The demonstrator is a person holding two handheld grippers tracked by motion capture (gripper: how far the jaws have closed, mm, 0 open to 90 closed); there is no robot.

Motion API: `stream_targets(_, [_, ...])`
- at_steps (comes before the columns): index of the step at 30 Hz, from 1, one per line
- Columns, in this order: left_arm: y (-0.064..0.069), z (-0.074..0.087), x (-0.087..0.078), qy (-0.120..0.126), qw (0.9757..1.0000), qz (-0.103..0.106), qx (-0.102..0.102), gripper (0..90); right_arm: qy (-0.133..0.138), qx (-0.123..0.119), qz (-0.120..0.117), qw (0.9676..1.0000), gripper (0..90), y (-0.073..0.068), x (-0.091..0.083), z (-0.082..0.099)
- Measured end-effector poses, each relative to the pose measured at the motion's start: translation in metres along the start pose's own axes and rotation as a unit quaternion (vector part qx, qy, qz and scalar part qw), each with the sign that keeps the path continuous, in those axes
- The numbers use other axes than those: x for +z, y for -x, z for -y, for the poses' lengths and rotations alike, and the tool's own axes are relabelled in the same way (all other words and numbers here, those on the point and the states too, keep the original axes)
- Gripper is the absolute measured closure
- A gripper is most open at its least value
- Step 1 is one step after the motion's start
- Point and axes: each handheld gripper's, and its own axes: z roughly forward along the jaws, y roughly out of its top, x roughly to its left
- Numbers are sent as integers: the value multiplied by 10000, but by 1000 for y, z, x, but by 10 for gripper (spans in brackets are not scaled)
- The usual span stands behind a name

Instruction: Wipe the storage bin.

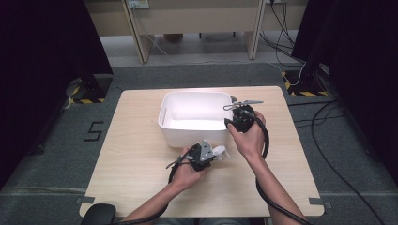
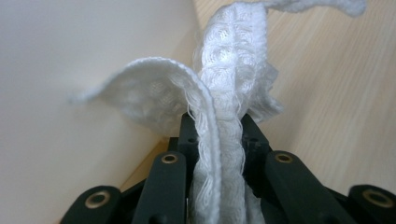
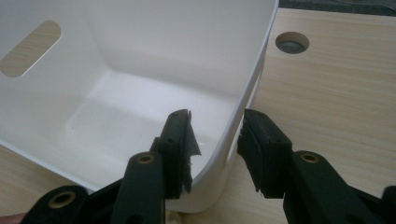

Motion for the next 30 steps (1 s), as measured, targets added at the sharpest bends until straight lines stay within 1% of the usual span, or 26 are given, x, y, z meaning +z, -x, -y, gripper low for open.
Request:
stream_targets(1, [0, 0, 0, 0, 10000, 0, 0, 757, 0, 0, 0, 10000, 613, 0, 0, 0])
stream_targets(4, [-10, 9, -18, -15, 10000, -60, -56, 757, 12, 15, -7, 10000, 602, 0, -1, -1])
stream_targets(6, [-18, 15, -30, 24, 9997, -114, -204, 756, 14, 8, -6, 10000, 600, 0, -1, -2])
stream_targets(8, [-26, 22, -42, 21, 9994, -241, -251, 756, -11, 20, -15, 10000, 599, 0, 1, -2])
stream_targets(9, [-31, 25, -48, 22, 9991, -280, -307, 756, -31, -6, 9, 10000, 599, 1, 2, -2])
stream_targets(10, [-38, 33, -60, 40, 9986, -384, -359, 756, -93, 18, 10, 10000, 606, 1, 6, -1])
stream_targets(11, [-38, 33, -60, 40, 9986, -384, -359, 756, -93, 18, 10, 10000, 606, 1, 6, -1])
stream_targets(12, [-42, 37, -66, 13, 9985, -424, -347, 756, -136, 23, -1, 9999, 609, 1, 7, 0])
stream_targets(13, [-46, 42, -72, 40, 9981, -490, -360, 756, -157, 31, -2, 9999, 611, 1, 9, 0])
stream_targets(14, [-53, 51, -82, 36, 9976, -572, -386, 757, -182, 55, 8, 9998, 621, 1, 10, -1])
stream_targets(15, [-53, 51, -82, 36, 9976, -572, -386, 756, -182, 55, 8, 9998, 621, 1, 10, -1])
stream_targets(16, [-63, 62, -94, 67, 9962, -681, -533, 756, -208, 21, 21, 9998, 640, 1, 10, -2])
stream_targets(17, [-63, 62, -94, 67, 9962, -681, -533, 756, -208, 21, 21, 9998, 640, 1, 10, -2])
stream_targets(18, [-68, 68, -103, 31, 9949, -766, -661, 756, -224, -5, 23, 9997, 646, 1, 10, -3])
stream_targets(19, [-73, 73, -109, 35, 9937, -866, -705, 756, -239, -18, 25, 9997, 655, 1, 11, -4])
stream_targets(20, [-79, 77, -115, -11, 9930, -919, -739, 756, -274, -14, 48, 9996, 659, 0, 11, -4])
stream_targets(23, [-96, 88, -129, -37, 9886, -1176, -937, 756, -316, 22, 54, 9995, 681, 1, 11, -6])
stream_targets(24, [-102, 91, -132, -11, 9867, -1249, -1041, 755, -326, 22, 67, 9994, 687, 1, 11, -7])
stream_targets(26, [-113, 96, -137, 8, 9832, -1395, -1177, 755, -345, 56, 102, 9993, 709, 1, 11, -7])
stream_targets(28, [-121, 99, -139, 23, 9811, -1471, -1258, 754, -364, 116, 78, 9992, 732, 1, 12, -8])
stream_targets(30, [-127, 100, -139, 20, 9796, -1537, -1293, 754, -374, 46, 69, 9993, 772, 3, 12, -9])
